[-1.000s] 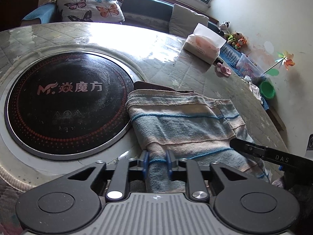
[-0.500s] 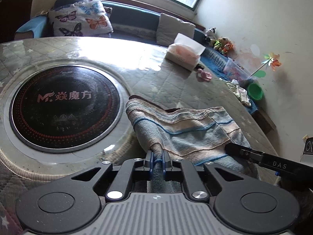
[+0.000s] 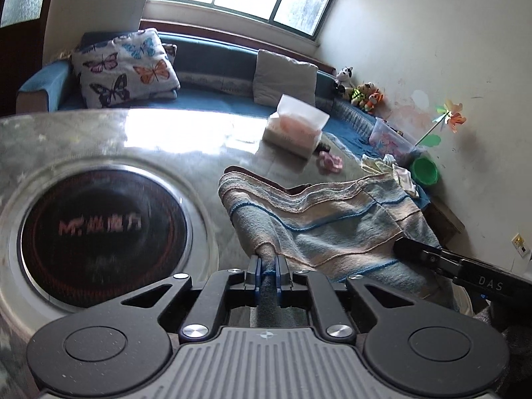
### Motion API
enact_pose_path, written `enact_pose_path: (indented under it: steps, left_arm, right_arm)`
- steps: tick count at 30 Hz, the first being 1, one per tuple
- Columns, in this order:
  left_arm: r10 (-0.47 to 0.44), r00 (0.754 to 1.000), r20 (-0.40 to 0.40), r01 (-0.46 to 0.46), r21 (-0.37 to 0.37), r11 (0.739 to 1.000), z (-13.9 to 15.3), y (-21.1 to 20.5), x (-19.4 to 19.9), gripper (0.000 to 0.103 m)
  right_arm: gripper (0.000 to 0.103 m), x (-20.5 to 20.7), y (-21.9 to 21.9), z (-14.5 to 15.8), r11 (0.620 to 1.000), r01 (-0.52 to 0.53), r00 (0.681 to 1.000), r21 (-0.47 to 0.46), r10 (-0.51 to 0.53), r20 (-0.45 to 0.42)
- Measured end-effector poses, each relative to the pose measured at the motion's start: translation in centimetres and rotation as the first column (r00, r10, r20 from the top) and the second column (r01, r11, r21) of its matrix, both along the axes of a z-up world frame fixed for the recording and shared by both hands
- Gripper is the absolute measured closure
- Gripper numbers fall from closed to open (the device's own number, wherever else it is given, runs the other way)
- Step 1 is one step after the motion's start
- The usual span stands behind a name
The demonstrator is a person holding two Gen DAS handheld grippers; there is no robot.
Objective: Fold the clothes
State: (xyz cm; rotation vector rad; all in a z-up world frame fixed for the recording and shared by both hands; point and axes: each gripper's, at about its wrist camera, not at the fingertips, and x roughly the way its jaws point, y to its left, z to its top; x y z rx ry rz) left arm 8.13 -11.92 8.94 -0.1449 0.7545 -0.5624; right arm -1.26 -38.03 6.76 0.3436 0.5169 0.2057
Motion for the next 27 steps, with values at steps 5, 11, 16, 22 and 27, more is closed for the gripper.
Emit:
enact_pose_path:
  steps: [5, 11, 16, 22, 27]
  left_arm:
    - [0.016, 1.000, 0.013, -0.016, 0.007, 1.000, 1.0, -1.1, 3.2, 0.094]
    - [0.043, 0.999, 0.010, -0.043, 0.024, 0.999, 0.9, -2.4, 7.3, 0.094]
    - [0.071, 0.997, -0.037, -0.069, 0.058, 0.996, -1.6, -3.2, 10.5, 0.094]
    - [0.105, 0.993, -0.054, -0.094, 0.166, 0.982, -4.9, -3.1, 11.8, 0.090]
    - [0.088, 0.996, -0.014, -0.084, 0.160, 0.983, -4.2, -3.4, 11.7, 0.085]
  right_arm:
    - [0.088, 3.1, -0.6, 1.4, 0.999, 0.001, 1.000, -0.032, -0.001, 0.016]
    - [0.088, 7.4, -1.5, 1.3, 0.999, 0.005, 1.000, -0.054, -0.004, 0.013]
    - [0.088, 10.8, -2.6, -0.7, 0.999, 0.020, 0.999, -0.046, -0.021, -0.031]
    - [0.081, 12.8, -3.7, -4.9, 0.989, 0.068, 0.986, -0.129, -0.086, -0.142]
    - [0.080, 12.6, -2.9, -4.8, 0.985, 0.032, 0.991, -0.171, -0.054, -0.125]
